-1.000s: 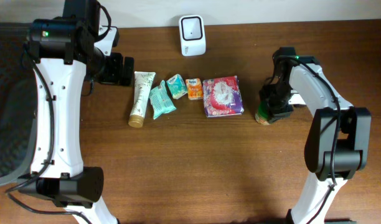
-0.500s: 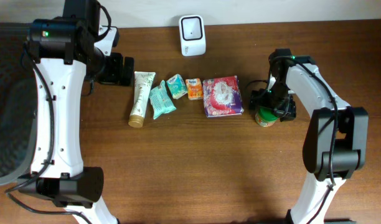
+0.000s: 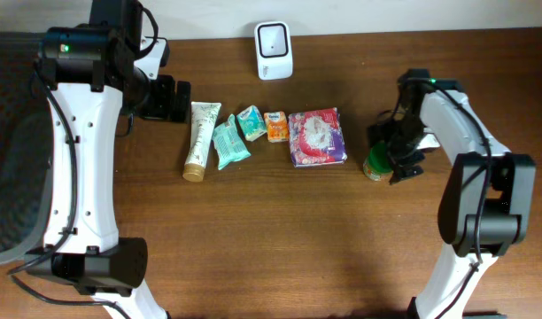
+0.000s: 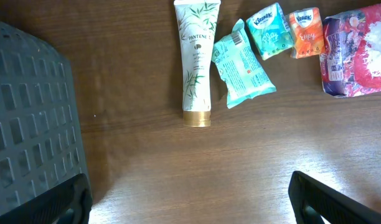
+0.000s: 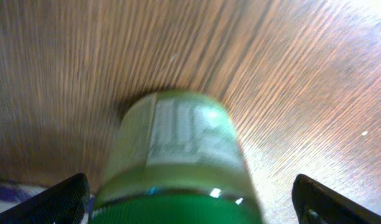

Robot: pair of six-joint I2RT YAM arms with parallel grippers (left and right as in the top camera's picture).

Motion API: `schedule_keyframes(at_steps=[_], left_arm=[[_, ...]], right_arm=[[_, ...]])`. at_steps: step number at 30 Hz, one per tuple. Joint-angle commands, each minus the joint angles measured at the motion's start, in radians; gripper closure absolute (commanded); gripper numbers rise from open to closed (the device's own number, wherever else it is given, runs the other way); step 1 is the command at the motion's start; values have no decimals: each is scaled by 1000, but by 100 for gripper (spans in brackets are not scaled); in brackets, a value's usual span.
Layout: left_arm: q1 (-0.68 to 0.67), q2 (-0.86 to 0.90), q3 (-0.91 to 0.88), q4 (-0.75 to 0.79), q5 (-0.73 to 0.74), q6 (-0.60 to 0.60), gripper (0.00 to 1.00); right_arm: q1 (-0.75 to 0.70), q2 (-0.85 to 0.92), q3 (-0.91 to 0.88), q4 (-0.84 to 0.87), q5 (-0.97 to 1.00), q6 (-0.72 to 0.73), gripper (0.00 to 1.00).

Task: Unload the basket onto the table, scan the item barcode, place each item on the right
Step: 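Rotate the held jar with the right gripper to expose its barcode, then lift the green-lid jar with the right gripper toward the scanner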

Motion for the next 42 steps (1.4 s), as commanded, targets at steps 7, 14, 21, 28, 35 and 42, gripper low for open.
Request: schedule_keyframes(at_steps=[7, 14, 21, 28, 35, 42], left_arm=[[1, -9, -1, -1, -7, 12, 1], [1, -9, -1, -1, -7, 12, 1], [1, -9, -1, -1, -7, 12, 1], [1, -9, -1, -1, -7, 12, 1], [1, -9, -1, -1, -7, 12, 1], [1, -9, -1, -1, -7, 12, 1]], right_arm=[[6, 2, -45, 34, -2, 192, 27], [6, 2, -47, 71, -60, -44, 36], [7, 2, -45, 53, -51, -740, 37], [7, 2, -45, -13, 66, -834, 1], [7, 2, -45, -16, 31, -518, 1], [8, 2, -45, 10, 30, -449, 20]])
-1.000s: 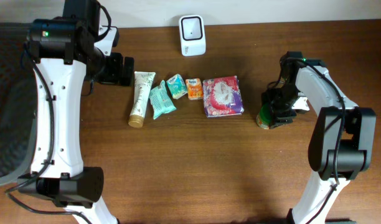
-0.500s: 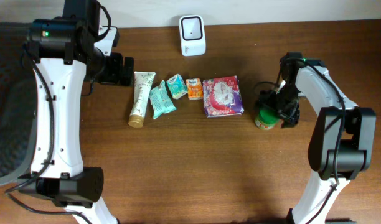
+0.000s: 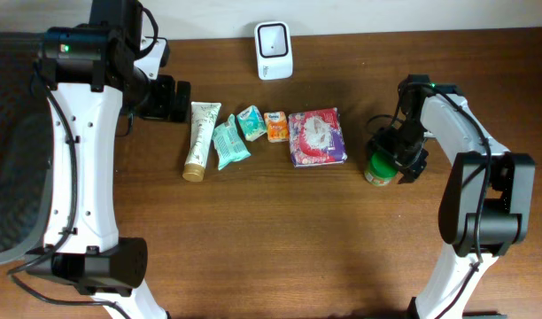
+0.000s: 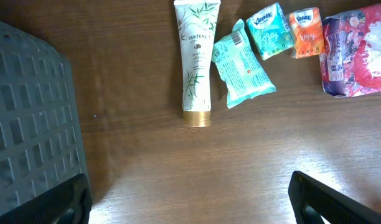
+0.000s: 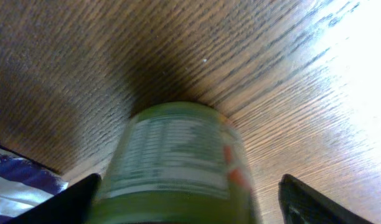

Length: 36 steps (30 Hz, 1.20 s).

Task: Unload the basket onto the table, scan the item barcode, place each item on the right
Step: 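Lift the green-lid jar with the right gripper toward the scanner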

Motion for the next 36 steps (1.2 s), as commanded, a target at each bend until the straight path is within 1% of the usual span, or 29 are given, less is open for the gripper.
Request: schedule_keyframes(at_steps=[1, 5, 8, 10, 12, 14, 29, 31, 32, 33, 34, 36], left_arm=[[1, -9, -1, -1, -7, 12, 1], [1, -9, -1, -1, -7, 12, 1], [1, -9, -1, -1, -7, 12, 1], [1, -9, -1, -1, -7, 12, 1], [1, -9, -1, -1, -7, 12, 1], [1, -9, -1, -1, -7, 12, 1], [1, -9, -1, -1, -7, 12, 1], [1, -9, -1, -1, -7, 12, 1], [1, -9, -1, -1, -7, 12, 1], [1, -9, -1, -1, -7, 12, 1], [1, -9, -1, -1, -7, 12, 1], [1, -9, -1, -1, -7, 12, 1]], right_arm=[[9, 2, -4, -6, 5, 41, 20], [39, 1, -4, -24, 7, 36, 19], [41, 1, 18, -38, 13, -12, 18], [38, 0, 49, -70, 14, -35, 12], [37, 0, 58, -79, 55, -35, 9], [37, 0, 58, -88, 114, -35, 9], [55, 0, 45, -82, 88, -35, 8], [61, 0, 38, -73, 97, -34, 9], [64, 0, 37, -68, 100, -34, 13], [64, 0, 37, -68, 103, -34, 23], [64, 0, 37, -68, 103, -34, 29], [64, 0, 37, -71, 103, -35, 30]])
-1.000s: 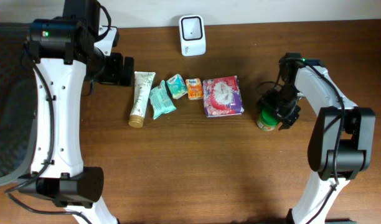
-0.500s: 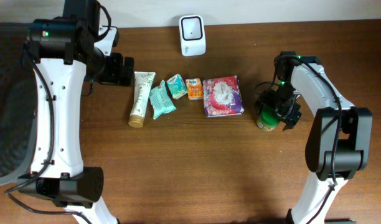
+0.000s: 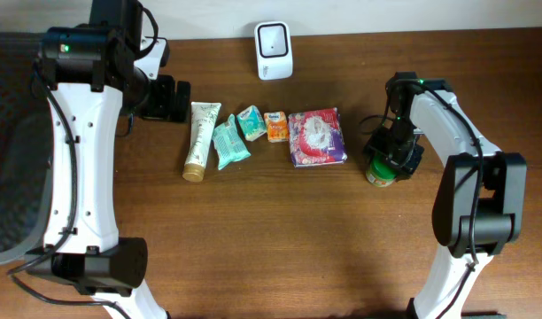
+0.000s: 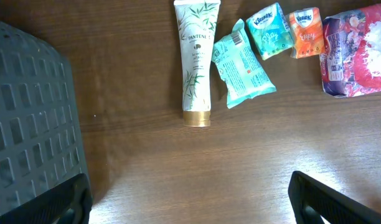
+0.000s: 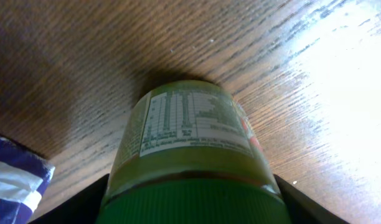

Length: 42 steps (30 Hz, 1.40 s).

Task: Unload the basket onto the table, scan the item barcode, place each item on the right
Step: 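Lift the green-lid jar with the right gripper toward the scanner, then hold the jar's barcode side in front of the white scanner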

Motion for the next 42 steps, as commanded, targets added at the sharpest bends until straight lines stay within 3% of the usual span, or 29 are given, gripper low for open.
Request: schedule_keyframes(at_steps=[1, 4, 12, 18, 23, 26, 31, 39, 42], left_arm=[[1, -9, -1, -1, -7, 12, 1], [1, -9, -1, -1, -7, 12, 1], [1, -9, -1, -1, -7, 12, 1], [1, -9, -1, -1, -7, 12, 1], [1, -9, -1, -1, -7, 12, 1], [1, -9, -1, -1, -7, 12, 1], [1, -9, -1, -1, -7, 12, 1], [1, -9, -1, -1, -7, 12, 1], [1, -9, -1, -1, -7, 12, 1]], right_arm=[[5, 0, -3, -6, 18, 4, 31], [4, 0, 2, -21, 18, -17, 35], [5, 0, 142, -114, -2, -104, 36], [18, 0, 342, -82, -30, -104, 36], [80, 0, 402, 174, -29, -104, 36], [156, 1, 401, 418, -18, -104, 36], [289, 16, 399, 757, 207, -104, 36], [391, 195, 399, 1132, 348, -109, 35], [391, 281, 399, 1330, 348, -195, 35]])
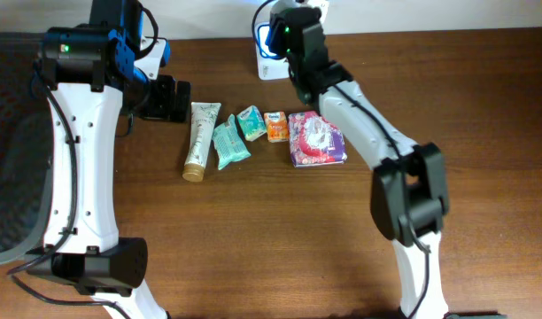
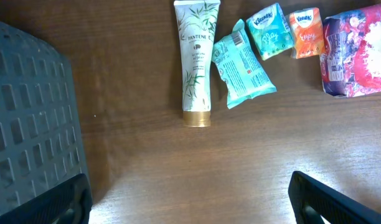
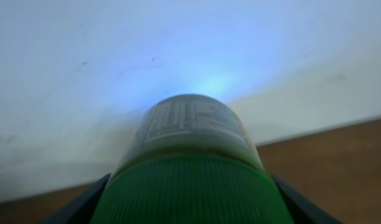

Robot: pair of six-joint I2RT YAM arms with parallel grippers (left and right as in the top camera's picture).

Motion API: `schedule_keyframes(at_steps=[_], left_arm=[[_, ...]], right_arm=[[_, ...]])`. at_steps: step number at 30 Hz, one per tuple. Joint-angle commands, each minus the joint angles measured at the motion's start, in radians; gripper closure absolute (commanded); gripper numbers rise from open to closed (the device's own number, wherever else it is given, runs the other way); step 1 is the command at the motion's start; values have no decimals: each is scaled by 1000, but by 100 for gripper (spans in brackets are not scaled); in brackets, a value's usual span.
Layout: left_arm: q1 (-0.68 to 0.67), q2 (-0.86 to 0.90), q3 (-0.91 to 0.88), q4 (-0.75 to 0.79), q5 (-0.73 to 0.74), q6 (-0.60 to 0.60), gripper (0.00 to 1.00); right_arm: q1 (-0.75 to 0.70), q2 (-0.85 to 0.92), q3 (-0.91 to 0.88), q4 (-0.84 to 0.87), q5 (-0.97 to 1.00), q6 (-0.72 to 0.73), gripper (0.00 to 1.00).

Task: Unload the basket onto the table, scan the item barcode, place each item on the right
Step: 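Hold the jar's barcode side in front of the white scanner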

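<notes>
A green-lidded jar [image 3: 189, 134] with a printed label fills the right wrist view, and my right gripper [image 3: 190, 202] is shut on its lid. It is held up at the back of the table, facing a pale wall with a blue glow. Overhead, the right gripper [image 1: 293, 34] sits right beside the white scanner [image 1: 269, 46], which shows blue light; the jar itself is hidden under the arm there. My left gripper [image 2: 190, 199] hangs open over bare wood, at the table's far left [image 1: 169, 97].
A row of items lies mid-table: a Pantene tube [image 1: 200, 140], a teal packet [image 1: 229, 143], a Kleenex pack [image 1: 251, 122], an orange pack [image 1: 275, 126] and a purple-pink pack [image 1: 316, 137]. A dark grey basket [image 2: 28, 124] stands off the left side.
My right gripper, shut on the jar, has moved from the table right of the purple pack up to the scanner at the back. The scanner now glows blue. The left arm is unchanged.
The jar stood on the table at the right with my right gripper open around it. The fingers then came closer to its lid and were shut on it while it stood there. Now the jar is off the table, held at the scanner.
</notes>
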Motion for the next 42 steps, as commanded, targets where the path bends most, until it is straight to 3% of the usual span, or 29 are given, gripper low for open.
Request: schedule_keyframes(at_steps=[1, 3, 11, 15, 18, 22, 27, 40, 42], left_arm=[[1, -9, -1, -2, -7, 12, 1], [0, -9, -1, -2, -6, 12, 1], [1, -9, -1, -2, -7, 12, 1], [1, -9, -1, -2, -7, 12, 1], [1, -9, -1, -2, -7, 12, 1], [1, -9, -1, -2, -7, 12, 1], [1, -9, -1, -2, -7, 12, 1], [-2, -9, -1, -2, -7, 12, 1], [-2, -9, -1, -2, -7, 12, 1]], right_arm=[[1, 76, 16, 154, 41, -90, 34], [1, 106, 16, 224, 41, -114, 28], [0, 110, 16, 230, 42, -115, 27], [-14, 40, 17, 161, 42, -196, 25], [-20, -43, 17, -1, 41, -196, 21], [-21, -165, 17, -381, 15, -196, 16], [-21, -132, 4, -657, -110, -196, 1], [-28, 19, -19, -671, -204, -196, 1], [-26, 39, -19, -639, -243, -255, 1]])
